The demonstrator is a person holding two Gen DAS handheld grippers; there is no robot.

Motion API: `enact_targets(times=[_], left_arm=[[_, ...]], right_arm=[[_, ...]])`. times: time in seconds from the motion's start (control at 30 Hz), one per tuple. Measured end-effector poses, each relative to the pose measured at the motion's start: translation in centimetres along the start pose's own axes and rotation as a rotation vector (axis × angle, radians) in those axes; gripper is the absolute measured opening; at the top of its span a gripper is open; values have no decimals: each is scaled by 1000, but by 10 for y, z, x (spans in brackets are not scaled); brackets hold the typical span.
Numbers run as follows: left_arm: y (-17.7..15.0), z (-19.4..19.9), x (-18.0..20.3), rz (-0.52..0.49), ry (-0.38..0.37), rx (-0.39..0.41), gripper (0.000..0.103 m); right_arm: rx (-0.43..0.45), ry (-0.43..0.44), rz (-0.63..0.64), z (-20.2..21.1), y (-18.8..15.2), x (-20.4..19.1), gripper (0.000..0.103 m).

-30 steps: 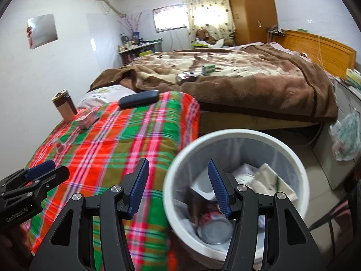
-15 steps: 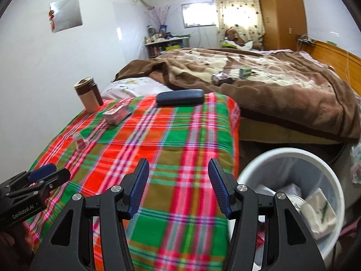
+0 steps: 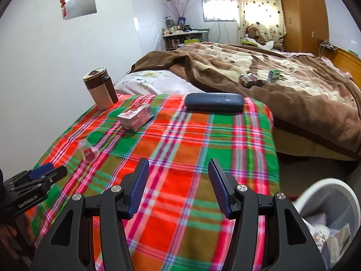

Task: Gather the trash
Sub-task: 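Move both tools back over the remaining trash on the bed, then grasp the clear plastic cup with the left tool while the right tool grasps the strawberry milk carton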

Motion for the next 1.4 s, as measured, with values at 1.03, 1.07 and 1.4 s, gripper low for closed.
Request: enact_targets(times=[1.03,1.07,1.4], left_arm=[[44,-92,-31,0,-26,-70,33],[45,-92,-33,0,-18,-65,34],[45,-93,-64,76,-44,-68,34]], right_arm=[[-78,103,2,-98,55,-66,56],[-75,101,7,-100,56,-69,56],[-78,56,-51,-122,74,-82,57]])
Point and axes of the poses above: each gripper's, at about its wrist camera, not at the fingertips, and z roughly against the way its jaws point, x to its right, y to its top, the point moved 5 cm from there along -z, roughly the way its jaws point, and after that the axes turned 4 degrees about -x, right-handed, at the moved point
